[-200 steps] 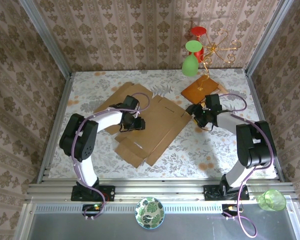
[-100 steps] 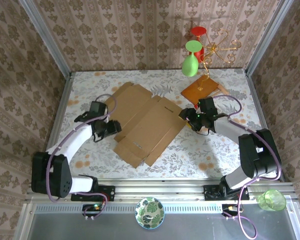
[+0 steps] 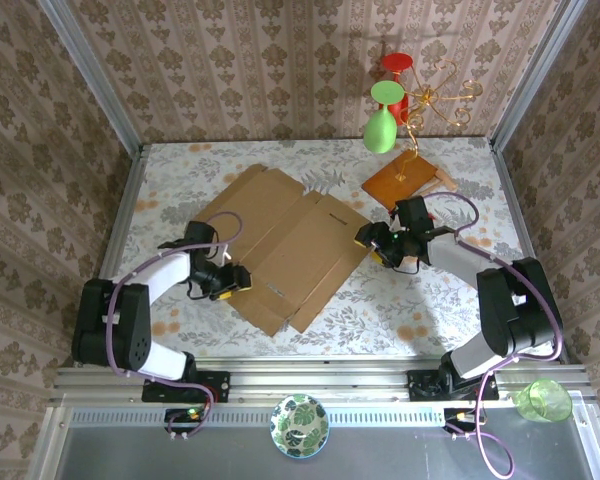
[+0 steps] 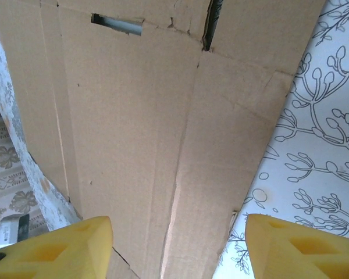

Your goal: Fold the paper box

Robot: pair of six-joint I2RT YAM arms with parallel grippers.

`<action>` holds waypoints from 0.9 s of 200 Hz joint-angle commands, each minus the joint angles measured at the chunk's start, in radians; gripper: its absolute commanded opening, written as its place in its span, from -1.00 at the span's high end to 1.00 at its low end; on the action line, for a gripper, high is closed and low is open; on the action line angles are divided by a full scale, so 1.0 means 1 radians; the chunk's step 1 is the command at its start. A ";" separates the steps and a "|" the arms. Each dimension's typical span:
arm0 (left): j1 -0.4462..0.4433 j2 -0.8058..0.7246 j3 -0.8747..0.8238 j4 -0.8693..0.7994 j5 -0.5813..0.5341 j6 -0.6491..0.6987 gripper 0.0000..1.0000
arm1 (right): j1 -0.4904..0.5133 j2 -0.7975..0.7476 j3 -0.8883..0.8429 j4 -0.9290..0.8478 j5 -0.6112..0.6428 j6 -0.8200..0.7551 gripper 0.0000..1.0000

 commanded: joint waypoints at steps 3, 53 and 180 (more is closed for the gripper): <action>0.004 0.014 -0.015 0.049 0.072 0.013 -0.07 | 0.006 -0.045 -0.027 -0.024 -0.024 -0.017 -0.26; -0.020 -0.037 -0.044 0.173 0.138 -0.118 0.45 | -0.004 -0.064 -0.047 -0.028 -0.033 -0.029 -0.26; -0.019 -0.015 0.105 -0.139 0.022 0.062 0.17 | -0.121 -0.070 -0.017 -0.152 -0.117 -0.123 -0.27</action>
